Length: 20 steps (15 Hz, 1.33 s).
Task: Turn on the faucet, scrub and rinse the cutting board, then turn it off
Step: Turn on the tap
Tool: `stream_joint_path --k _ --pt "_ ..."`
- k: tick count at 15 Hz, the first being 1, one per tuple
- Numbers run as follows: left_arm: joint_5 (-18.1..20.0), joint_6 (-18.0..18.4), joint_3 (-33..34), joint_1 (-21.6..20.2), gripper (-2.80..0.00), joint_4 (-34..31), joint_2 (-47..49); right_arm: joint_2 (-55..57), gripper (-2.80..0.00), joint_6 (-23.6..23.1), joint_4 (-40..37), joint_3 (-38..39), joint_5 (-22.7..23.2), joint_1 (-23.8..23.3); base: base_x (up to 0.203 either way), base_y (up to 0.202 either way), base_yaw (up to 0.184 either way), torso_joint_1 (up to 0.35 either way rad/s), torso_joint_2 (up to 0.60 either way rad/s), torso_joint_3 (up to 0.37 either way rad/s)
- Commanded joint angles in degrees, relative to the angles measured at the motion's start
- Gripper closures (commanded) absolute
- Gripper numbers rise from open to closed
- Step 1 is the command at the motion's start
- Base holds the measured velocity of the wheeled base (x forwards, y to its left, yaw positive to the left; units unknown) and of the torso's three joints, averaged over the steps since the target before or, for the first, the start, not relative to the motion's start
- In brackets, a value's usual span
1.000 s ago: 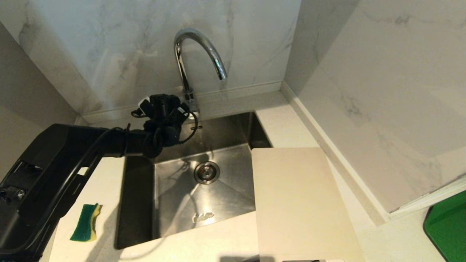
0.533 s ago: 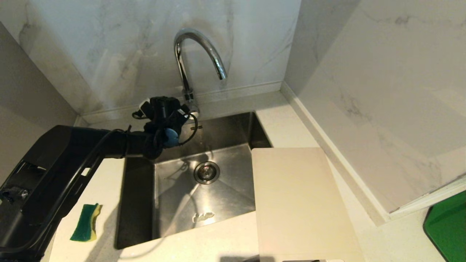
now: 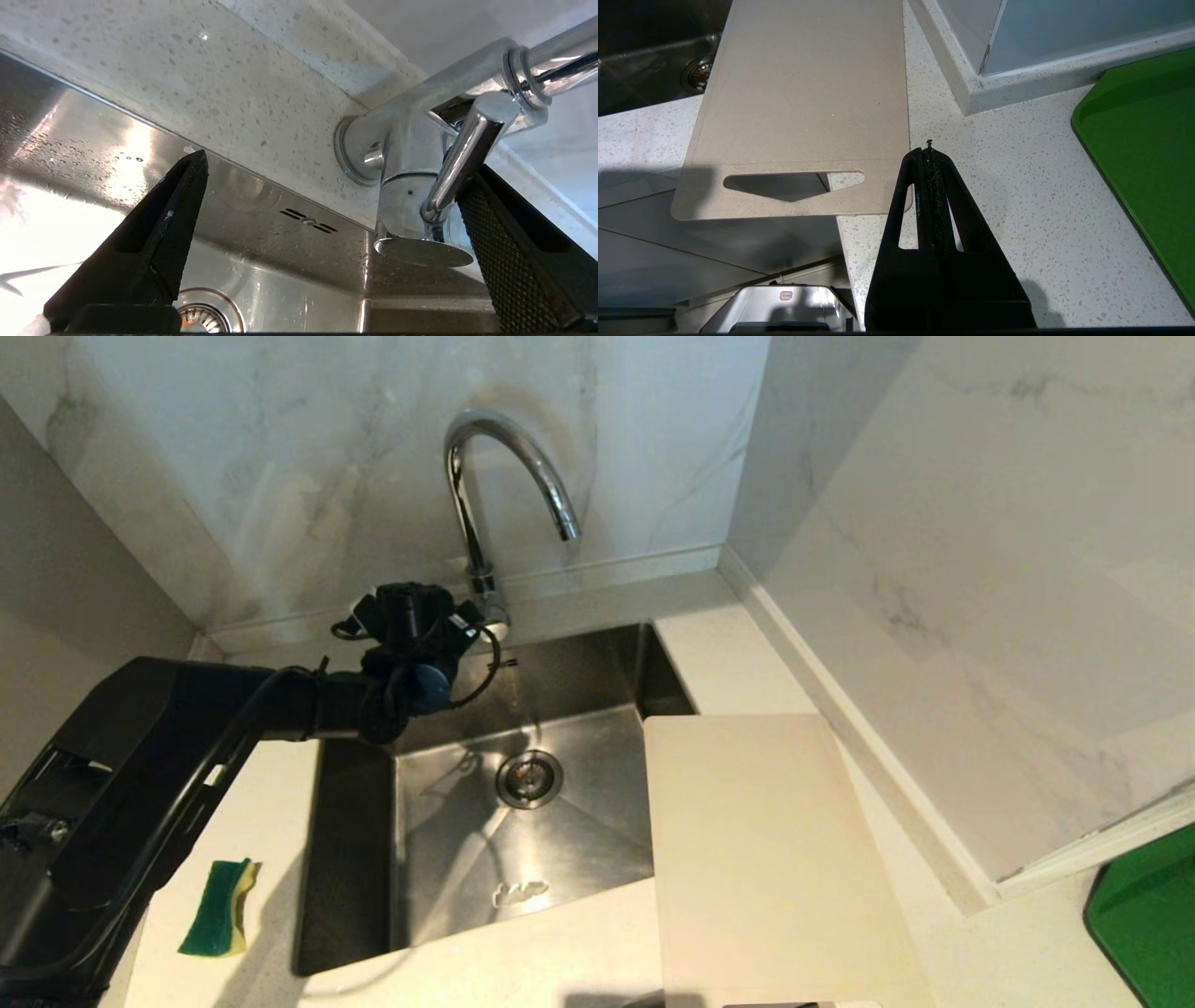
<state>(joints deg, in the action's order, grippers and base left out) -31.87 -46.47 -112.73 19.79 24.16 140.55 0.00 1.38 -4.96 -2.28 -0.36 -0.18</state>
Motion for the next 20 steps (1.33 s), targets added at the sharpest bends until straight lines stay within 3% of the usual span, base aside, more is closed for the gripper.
stream_joint_path --k 1,13,20 --pt "-0.4 -0.3 0.0 -0.1 -2.8 0.0 -0.6 0.0 0.0 0.0 0.0 0.0 0.0 0.0 0.0 0.0 0.0 0.0 0.0 0.0" --pt "-0.5 -0.5 0.1 -0.5 -2.8 -2.9 -0.6 0.0 0.0 0.0 0.0 0.0 0.0 0.0 0.0 0.0 0.0 0.0 0.0 0.0" --pt "-0.3 -4.6 0.1 -0.4 -2.8 -9.1 -3.4 0.0 0.0 0.0 0.0 0.0 0.0 0.0 0.0 0.0 0.0 0.0 0.0 0.0"
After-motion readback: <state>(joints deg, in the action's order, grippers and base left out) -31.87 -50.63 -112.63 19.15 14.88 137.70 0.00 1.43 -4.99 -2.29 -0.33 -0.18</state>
